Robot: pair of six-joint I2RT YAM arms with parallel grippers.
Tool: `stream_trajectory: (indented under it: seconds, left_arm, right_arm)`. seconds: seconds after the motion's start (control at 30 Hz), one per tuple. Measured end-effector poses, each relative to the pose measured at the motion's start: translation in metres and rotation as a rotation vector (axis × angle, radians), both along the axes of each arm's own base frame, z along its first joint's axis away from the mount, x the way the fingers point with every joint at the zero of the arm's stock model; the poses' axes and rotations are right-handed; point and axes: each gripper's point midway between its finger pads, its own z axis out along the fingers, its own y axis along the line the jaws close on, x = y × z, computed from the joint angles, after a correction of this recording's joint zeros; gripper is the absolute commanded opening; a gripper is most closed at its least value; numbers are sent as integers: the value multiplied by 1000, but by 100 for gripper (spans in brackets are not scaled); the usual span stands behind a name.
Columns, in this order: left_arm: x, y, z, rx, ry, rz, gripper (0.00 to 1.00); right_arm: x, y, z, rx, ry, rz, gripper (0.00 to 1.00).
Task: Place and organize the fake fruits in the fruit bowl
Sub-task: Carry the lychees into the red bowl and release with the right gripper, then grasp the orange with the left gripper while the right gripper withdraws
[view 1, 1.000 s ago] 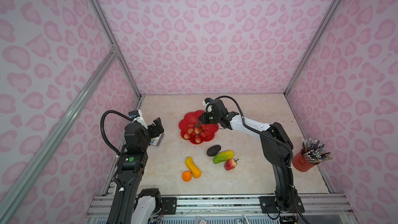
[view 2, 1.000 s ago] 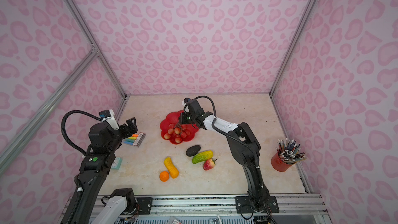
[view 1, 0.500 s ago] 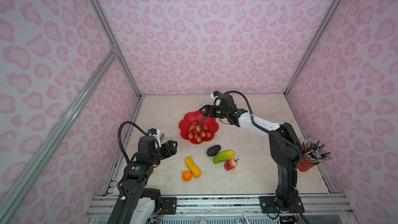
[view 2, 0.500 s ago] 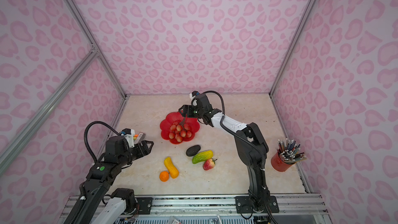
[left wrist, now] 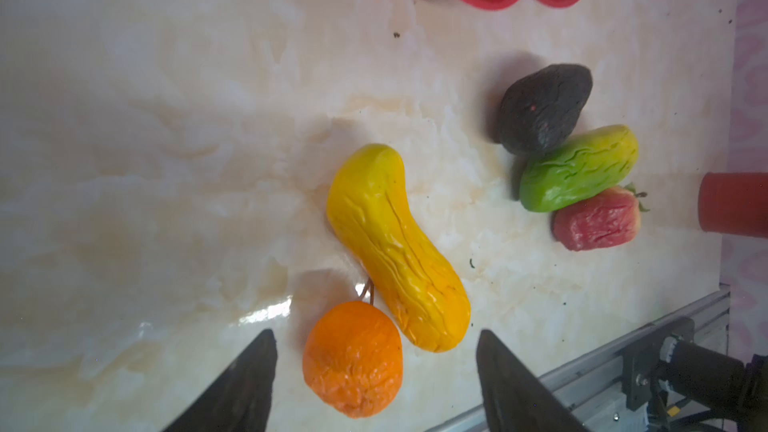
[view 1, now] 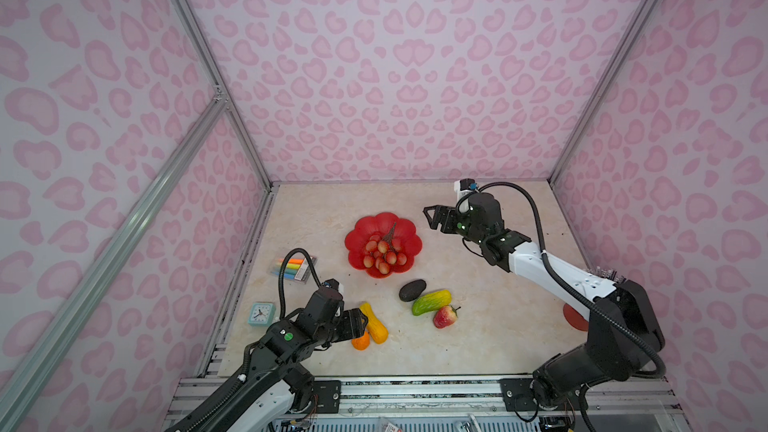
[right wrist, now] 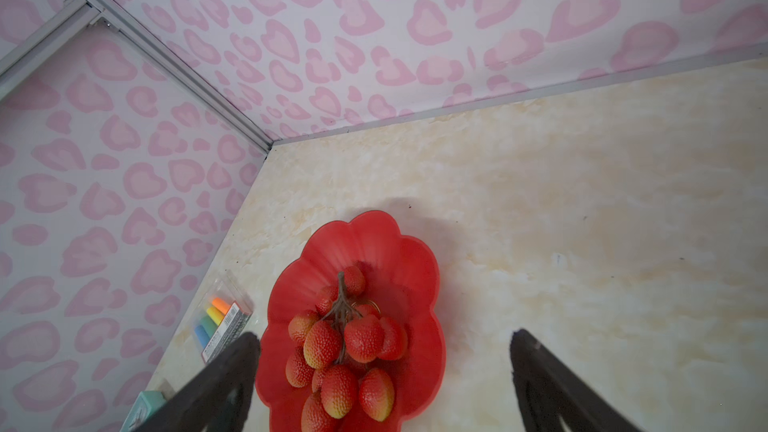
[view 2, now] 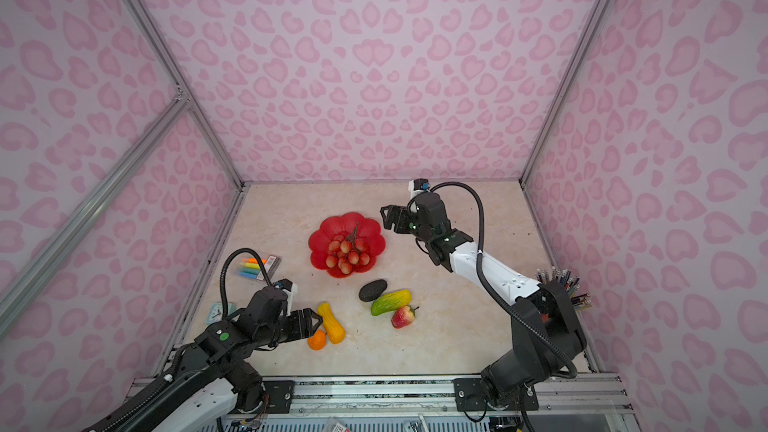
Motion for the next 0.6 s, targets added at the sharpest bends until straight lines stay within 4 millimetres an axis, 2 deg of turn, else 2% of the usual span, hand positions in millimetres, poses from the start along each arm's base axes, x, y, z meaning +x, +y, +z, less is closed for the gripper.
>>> stream_trajectory:
  seconds: [0.13, 0.43, 0.5, 0.6]
  left_arm:
    - [-15, -7, -17, 43, 58, -55, 76]
    - [-24, -11, -41, 93, 105, -90, 57]
    - [-23, -11, -44, 95, 104, -90, 56]
    - [-22, -12, -45, 85, 92, -86, 47]
  right_arm:
    - [-10, -14, 2, -11, -13, -30, 94]
    - [-15, -40, -5, -41, -4, -101, 94]
    - [-15, -44, -7, -43, 0, -109, 94]
    - [-16, -49, -8, -46, 5, -120, 94]
